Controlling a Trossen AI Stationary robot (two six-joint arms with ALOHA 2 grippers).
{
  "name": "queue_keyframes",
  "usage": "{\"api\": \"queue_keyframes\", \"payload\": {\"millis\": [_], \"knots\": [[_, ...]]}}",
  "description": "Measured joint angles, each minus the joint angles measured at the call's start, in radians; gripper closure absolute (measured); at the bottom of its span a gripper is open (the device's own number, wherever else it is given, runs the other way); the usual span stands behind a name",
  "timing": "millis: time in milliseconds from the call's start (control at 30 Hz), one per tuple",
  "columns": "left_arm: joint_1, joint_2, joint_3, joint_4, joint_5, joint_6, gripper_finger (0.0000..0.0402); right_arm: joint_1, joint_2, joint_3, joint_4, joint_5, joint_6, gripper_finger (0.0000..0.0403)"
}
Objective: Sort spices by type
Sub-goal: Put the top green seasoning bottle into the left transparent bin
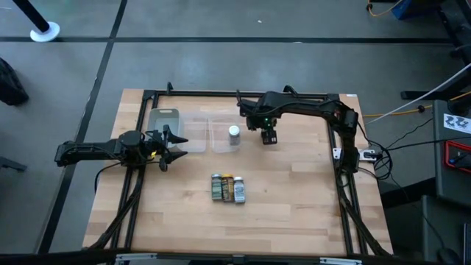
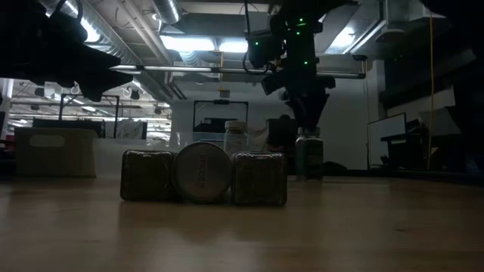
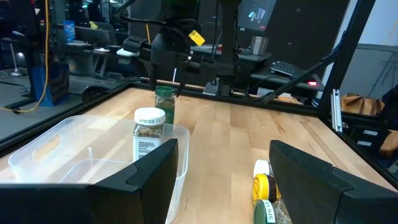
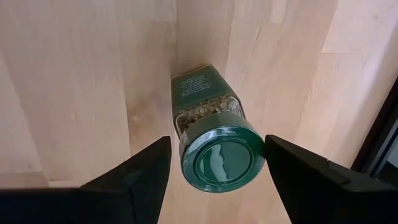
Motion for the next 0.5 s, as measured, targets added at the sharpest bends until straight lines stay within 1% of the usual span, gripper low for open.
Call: {"api": "queue_keyframes", "payload": {"millis": [300,367,500], "knots": [[0.000,0.000,0.000,0.000,0.000,0.000,0.0164,0.000,0.052,-0.001,-0.004,-0.007,0.000,0.0147],[0.000,0.000,0.000,0.000,0.000,0.000,0.0164,0.000,0.052,-0.001,-0.007,-0.006,0.000,0.0158],[0.000,0.000,0.000,0.000,0.000,0.000,0.0164,0.000,0.051,0.000,-0.019,-0.010,0.000,0.0194]]}}
